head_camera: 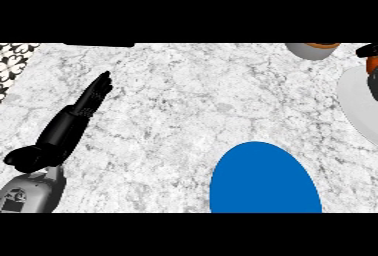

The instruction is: Pick the squash from the plate and place it in the plate

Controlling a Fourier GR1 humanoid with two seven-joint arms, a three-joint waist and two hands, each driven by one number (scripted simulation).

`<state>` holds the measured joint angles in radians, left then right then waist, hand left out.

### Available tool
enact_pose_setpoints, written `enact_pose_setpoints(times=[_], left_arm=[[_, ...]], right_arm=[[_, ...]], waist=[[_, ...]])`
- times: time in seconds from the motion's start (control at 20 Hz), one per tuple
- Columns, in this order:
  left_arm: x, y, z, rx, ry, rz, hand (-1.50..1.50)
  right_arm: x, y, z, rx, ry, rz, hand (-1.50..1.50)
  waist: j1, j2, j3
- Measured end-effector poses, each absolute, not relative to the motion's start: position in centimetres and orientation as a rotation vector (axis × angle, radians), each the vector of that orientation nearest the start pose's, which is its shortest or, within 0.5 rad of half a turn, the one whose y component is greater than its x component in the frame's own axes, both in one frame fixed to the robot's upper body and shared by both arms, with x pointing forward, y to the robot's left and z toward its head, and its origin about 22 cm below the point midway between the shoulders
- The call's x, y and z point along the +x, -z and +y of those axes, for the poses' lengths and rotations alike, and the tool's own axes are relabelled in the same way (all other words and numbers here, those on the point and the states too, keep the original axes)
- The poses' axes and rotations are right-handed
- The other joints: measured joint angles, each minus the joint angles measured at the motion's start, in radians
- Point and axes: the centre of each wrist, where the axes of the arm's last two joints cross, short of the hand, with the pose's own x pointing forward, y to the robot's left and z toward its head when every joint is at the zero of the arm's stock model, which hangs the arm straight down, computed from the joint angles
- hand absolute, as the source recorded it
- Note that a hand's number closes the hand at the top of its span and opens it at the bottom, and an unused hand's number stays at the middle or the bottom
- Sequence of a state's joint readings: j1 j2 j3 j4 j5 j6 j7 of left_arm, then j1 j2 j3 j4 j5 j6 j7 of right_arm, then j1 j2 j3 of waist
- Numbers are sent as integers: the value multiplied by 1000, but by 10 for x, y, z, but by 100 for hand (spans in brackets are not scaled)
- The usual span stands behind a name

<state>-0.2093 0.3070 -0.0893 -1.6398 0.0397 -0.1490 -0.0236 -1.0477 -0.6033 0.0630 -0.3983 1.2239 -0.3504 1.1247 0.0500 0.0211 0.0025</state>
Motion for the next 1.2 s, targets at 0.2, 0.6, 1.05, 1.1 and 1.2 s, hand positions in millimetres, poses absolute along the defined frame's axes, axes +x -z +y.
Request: enact_pose_setpoints(times=[0.2, 0.6, 1.05, 1.1, 1.2], left_arm=[[282, -85, 246, -22, 490, -1801, 0], [282, -80, 253, -15, 480, -1797, 0], [283, -81, 253, -17, 483, -1802, 0], [282, -83, 256, -18, 486, -1801, 0], [281, -81, 257, -13, 486, -1803, 0]], right_arm=[[430, -139, -379, -1840, -53, -380, 150], [399, -93, -421, -1642, 135, -292, -150], [375, -66, -443, -1668, 235, -385, -150], [374, -65, -443, -1677, 242, -410, -150], [375, -65, -442, -1703, 250, -473, -150]], waist=[[0, 1, 0], [-7, 3, 2], [2, 2, 2], [1, 0, 2], [-1, -1, 2]])
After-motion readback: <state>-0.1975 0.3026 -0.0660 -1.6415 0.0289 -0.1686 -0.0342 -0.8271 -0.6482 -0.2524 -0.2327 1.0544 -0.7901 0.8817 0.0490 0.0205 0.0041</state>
